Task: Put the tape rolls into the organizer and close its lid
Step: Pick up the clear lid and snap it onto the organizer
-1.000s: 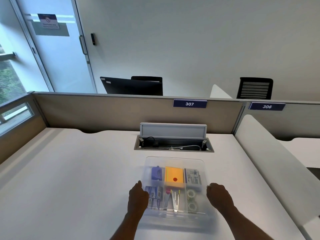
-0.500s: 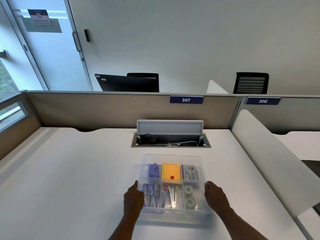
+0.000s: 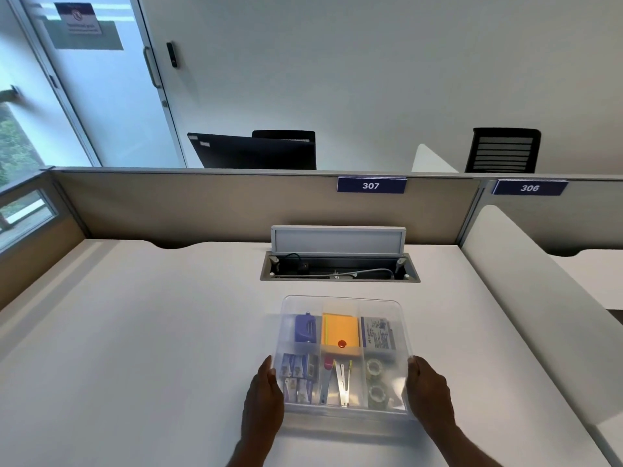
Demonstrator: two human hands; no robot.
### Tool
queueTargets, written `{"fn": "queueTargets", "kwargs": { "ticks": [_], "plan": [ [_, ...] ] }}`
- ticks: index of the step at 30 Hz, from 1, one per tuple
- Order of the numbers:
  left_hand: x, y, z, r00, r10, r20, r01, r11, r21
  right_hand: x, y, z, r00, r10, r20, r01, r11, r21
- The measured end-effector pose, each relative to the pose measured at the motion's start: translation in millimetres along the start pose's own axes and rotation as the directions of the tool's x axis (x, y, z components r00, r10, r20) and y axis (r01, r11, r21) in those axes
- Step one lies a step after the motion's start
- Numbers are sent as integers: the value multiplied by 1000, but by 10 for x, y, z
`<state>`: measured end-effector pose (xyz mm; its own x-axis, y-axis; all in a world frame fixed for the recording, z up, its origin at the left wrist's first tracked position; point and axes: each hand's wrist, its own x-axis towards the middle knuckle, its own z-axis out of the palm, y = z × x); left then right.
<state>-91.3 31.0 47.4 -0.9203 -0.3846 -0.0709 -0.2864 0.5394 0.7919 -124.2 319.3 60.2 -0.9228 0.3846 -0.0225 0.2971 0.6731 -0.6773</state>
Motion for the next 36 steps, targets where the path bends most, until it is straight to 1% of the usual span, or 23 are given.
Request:
{"fn": "queueTargets", "kwargs": {
  "ticks": [2,5,7,10,13,15,16,19,22,25,27,30,32,34,36],
  "plan": [
    [11,-14,14,1000,2,-2,-2,1000,16,3,7,8,1000,10,-8,-10,1000,7],
    [40,-7,14,1000,-2,-4,3,999,40,5,-22,17,999,-14,-36,14,1000,0],
    [78,-17,6,1000,-13,8,12,999,39,34,-24,10,1000,-5,-26,5,1000,0],
    [118,-49,-35,996,0,87,-1,1000,11,105,-23,-37,999,-15,42,14,999,34],
    [202,-32,-91,991,-31,130,40,997,-64,194,-102,-103,1000,-12,22,11,999,31],
    [304,52,-121,990,-87,111,103,984,-145,306,-196,-129,1000,15,-13,-15,1000,-1],
    [370,104,-131,990,-98,98,113,981,-159,378,-242,-134,999,28,-25,-28,1000,-4],
    [597,272,-132,995,-45,85,52,995,-85,612,-373,-137,999,30,-33,-29,999,29],
    [845,428,-89,996,-33,77,35,999,-25,838,-437,-99,1000,-4,30,4,1000,-5],
    [1075,542,-12,997,-38,70,39,999,-9,1013,-480,-58,995,48,89,-47,999,-18],
    [1199,579,46,997,-40,64,39,999,6,1104,-513,-14,995,56,81,-58,998,16],
    [1357,600,91,996,-82,25,82,997,7,1191,-571,41,996,24,90,-27,999,36],
    [1433,603,105,994,-105,-2,105,994,-20,1249,-602,75,992,10,123,-14,999,34],
    [1470,604,113,995,-95,-24,94,994,-49,1295,-632,101,985,-3,172,-1,1000,21],
    [1486,610,127,998,-61,-34,59,997,-44,1339,-640,136,979,-57,196,62,998,-16]
  ]
}}
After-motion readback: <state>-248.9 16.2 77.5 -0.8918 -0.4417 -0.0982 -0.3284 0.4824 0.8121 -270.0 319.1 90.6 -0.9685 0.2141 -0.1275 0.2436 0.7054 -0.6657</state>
